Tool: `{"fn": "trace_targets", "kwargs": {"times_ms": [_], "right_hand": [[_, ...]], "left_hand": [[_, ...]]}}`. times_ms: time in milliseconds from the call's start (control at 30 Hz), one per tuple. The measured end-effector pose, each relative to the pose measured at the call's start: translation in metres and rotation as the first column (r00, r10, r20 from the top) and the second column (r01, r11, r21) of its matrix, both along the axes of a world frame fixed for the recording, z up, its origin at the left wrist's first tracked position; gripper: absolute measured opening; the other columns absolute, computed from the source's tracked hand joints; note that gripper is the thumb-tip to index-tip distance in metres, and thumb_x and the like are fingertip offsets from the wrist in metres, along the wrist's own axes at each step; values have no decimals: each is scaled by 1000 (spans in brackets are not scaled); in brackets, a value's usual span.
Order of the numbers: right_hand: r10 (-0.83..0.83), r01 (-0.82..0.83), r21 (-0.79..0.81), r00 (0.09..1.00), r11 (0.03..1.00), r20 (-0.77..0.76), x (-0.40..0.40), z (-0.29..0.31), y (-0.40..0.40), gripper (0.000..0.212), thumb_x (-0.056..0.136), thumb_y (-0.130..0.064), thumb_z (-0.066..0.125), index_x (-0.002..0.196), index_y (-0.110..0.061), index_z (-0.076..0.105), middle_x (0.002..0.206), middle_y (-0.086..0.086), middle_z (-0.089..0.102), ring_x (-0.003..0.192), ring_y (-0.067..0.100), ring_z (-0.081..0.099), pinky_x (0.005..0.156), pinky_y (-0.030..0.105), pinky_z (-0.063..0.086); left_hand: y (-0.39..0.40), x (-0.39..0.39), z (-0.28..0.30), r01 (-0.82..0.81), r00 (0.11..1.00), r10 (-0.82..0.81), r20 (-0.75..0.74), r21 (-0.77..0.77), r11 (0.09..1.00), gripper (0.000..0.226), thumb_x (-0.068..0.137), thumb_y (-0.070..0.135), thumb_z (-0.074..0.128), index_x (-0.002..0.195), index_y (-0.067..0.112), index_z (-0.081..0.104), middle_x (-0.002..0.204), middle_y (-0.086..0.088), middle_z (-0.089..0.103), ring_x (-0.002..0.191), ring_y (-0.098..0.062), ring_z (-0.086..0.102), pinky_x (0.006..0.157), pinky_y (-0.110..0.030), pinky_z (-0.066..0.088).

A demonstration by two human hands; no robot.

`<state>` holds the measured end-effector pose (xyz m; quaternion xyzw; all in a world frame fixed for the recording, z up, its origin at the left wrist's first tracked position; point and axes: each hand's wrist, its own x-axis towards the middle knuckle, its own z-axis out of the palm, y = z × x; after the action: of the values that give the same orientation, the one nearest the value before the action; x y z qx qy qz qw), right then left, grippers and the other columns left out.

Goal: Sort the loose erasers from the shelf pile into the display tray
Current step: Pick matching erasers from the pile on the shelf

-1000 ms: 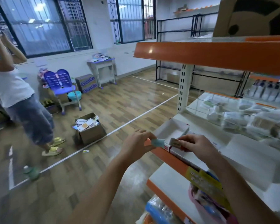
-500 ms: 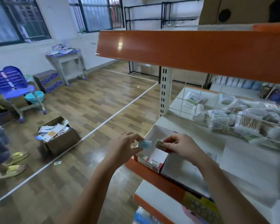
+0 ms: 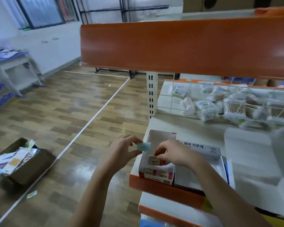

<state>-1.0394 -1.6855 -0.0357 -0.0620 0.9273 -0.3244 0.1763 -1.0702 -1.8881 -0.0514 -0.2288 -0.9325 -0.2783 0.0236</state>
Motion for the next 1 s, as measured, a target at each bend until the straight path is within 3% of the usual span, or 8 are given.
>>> {"fn": "trace_targets", "kwargs": {"times_ms": [200, 333, 600, 667, 833, 1000], "right_hand": [[-71, 74, -25, 992, 997, 106, -1, -10, -15, 19, 90, -12, 59, 107, -10, 68, 100, 5, 71, 80, 14, 70, 80, 33, 57], [-104, 103, 22, 991, 994, 84, 0, -10, -23, 21, 91, -14, 58, 109, -15, 68, 104, 1, 70, 83, 13, 67, 79, 27, 55], [-183, 180, 90, 982, 980, 33, 4, -16, -33, 22, 90, -11, 56, 106, -16, 69, 105, 2, 68, 76, 10, 58, 56, 14, 39], [-197, 196, 102, 980, 975, 5, 6, -16, -35, 23, 89, -9, 55, 106, -16, 69, 106, 2, 68, 77, 10, 58, 59, 15, 41], [-210, 214, 117, 976, 970, -48, 13, -13, -37, 23, 90, -10, 56, 109, -14, 68, 110, 5, 67, 96, 18, 62, 84, 29, 51], [-236, 259, 139, 959, 956, -158, 25, 1, -18, 23, 90, -15, 58, 112, -17, 65, 113, 0, 65, 99, 12, 60, 80, 18, 42]], "left_hand": [[-2, -16, -4, 84, 996, -84, 36, 9, 996, 32, 78, 25, 74, 108, 26, 65, 99, 13, 59, 89, -7, 53, 78, -24, 46], [-2, -22, -7, 120, 992, -121, 36, 29, 992, 29, 78, 25, 74, 106, 24, 66, 92, 15, 55, 86, -8, 52, 77, -27, 46], [2, -28, -11, 185, 983, -185, 5, 27, 982, 29, 77, 27, 74, 105, 26, 65, 91, 19, 52, 81, 0, 48, 69, -14, 37], [2, -30, -10, 195, 981, -195, -5, 30, 980, 29, 78, 27, 73, 106, 26, 65, 93, 19, 53, 82, 0, 48, 69, -12, 35], [9, -35, -3, 189, 982, -189, 1, 6, 982, 29, 79, 30, 71, 108, 28, 63, 93, 19, 53, 87, -4, 49, 71, -20, 38], [26, -33, 8, 238, 971, -237, -24, -1, 971, 30, 79, 32, 71, 108, 30, 62, 93, 21, 50, 87, -1, 48, 68, -11, 35]]}}
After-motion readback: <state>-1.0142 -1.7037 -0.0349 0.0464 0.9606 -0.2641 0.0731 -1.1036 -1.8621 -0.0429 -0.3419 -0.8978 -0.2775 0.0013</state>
